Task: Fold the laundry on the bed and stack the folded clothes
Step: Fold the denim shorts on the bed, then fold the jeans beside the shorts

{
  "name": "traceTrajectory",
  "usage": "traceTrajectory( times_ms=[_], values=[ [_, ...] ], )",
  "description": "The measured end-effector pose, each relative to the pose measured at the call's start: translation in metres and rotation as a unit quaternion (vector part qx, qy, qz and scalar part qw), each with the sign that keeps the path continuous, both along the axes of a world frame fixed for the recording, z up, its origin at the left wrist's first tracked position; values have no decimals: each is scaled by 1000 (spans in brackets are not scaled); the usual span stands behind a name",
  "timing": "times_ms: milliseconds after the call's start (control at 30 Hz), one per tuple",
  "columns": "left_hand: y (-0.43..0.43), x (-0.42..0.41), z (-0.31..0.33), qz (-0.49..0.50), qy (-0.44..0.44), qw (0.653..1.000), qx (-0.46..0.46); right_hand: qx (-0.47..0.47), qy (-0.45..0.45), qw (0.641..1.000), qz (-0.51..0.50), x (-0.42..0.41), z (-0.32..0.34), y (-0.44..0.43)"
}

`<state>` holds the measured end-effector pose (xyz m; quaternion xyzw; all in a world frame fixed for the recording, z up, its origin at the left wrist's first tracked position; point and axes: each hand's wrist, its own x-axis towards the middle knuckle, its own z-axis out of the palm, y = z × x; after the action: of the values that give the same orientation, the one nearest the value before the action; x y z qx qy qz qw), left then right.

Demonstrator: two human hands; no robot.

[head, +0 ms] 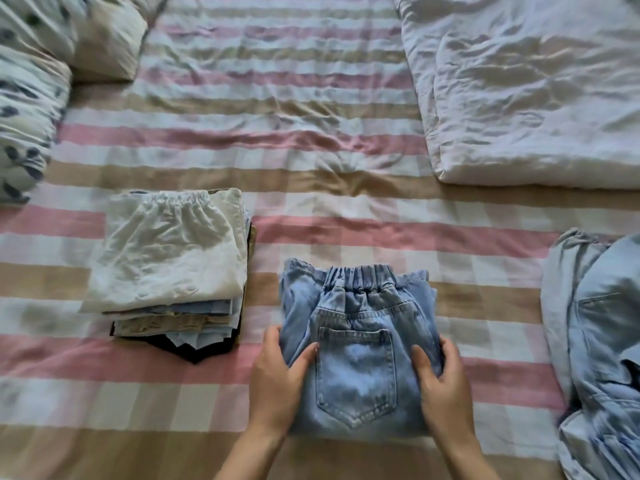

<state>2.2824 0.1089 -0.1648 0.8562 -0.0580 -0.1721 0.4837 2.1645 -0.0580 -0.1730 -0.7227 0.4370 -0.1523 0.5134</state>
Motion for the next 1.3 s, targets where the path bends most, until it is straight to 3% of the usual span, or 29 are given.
traceTrajectory(
  times_ms=[100, 200, 333, 433, 567, 633, 700, 800, 900, 967, 1100, 1300],
  values=[
    [-34, 47, 9, -13, -54, 998, -28, -36, -41, 999, -5, 45, 8, -32],
    [-69, 94, -3, -32, -33, 999, -18, -51, -28, 998, -2, 93, 0, -67],
    [-85, 118, -40, -36, 24, 999, 7, -53, 65, 996, 11, 116, -36, -91],
    [-83, 111, -62, -21, 21, 999, 38, -77, 160, 984, 7, 110, -54, -93],
    [-79, 103, -66, -19, -35, 989, 141, -108, 228, 968, 5, 105, -55, -90],
    [-72, 95, -66, -33, -122, 961, 247, -146, 262, 954, 14, 97, -53, -85],
    [-59, 83, -69, -91, -164, 937, 294, -197, 305, 931, 36, 81, -54, -78],
    [-43, 69, -70, -123, -122, 948, 268, -205, 327, 921, 52, 53, -52, -69],
    [-53, 37, -41, -25, -111, 967, 227, -110, 221, 969, 1, 26, -32, -60],
    [-68, 0, -10, -26, -130, 980, 147, -76, 136, 987, -29, -2, -4, -50],
    [-91, -79, 47, -177, -187, 966, 25, -90, 70, 993, -35, -81, 54, -36],
    [-140, -175, 88, -360, -158, 920, 12, -130, 131, 982, -30, -204, 102, -65]
  ],
)
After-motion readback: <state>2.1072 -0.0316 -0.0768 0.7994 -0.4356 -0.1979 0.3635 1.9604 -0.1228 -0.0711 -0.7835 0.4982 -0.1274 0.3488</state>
